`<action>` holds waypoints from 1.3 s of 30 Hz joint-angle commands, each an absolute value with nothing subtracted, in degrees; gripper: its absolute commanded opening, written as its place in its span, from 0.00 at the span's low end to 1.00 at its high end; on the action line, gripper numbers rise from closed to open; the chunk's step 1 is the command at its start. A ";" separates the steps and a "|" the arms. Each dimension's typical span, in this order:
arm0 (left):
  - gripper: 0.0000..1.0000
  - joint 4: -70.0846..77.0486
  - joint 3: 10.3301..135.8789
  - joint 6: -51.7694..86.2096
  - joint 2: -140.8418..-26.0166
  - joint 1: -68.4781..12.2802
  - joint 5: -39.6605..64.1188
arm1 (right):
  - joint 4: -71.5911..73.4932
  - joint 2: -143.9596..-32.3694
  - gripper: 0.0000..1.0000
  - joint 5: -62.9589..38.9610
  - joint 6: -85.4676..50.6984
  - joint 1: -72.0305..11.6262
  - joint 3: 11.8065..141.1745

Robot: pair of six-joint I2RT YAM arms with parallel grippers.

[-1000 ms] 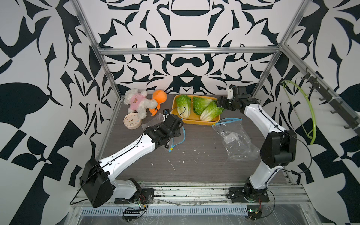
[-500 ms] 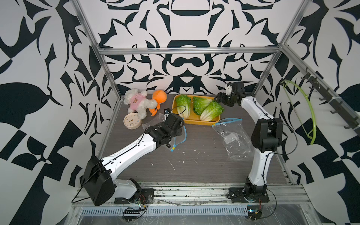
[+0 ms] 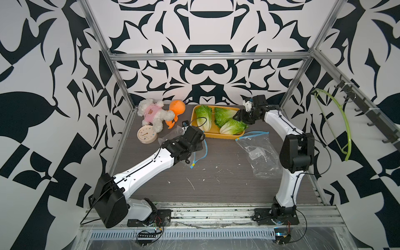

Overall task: Put the chinese cabbages into a zipper bag and zip it
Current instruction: Pick up the Chinese cabbage from the basket.

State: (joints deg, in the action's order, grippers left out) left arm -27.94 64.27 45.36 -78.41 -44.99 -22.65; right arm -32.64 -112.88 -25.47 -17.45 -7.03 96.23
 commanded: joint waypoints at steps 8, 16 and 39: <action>0.00 -26.41 65.57 46.23 -78.40 -44.74 -21.68 | -31.53 -110.03 0.37 -26.72 -17.12 -7.47 92.01; 0.00 -25.32 65.26 46.58 -78.35 -44.74 -21.29 | -29.39 -109.19 0.03 -27.04 -17.81 -7.43 92.04; 0.00 -23.06 64.33 46.06 -75.00 -44.74 -15.51 | -28.63 -89.31 0.00 -21.85 -23.10 -7.65 85.67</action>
State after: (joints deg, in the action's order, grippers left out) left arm -24.40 64.27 46.48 -76.77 -44.99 -17.67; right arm -29.41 -92.77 -22.52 -22.11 -7.49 86.26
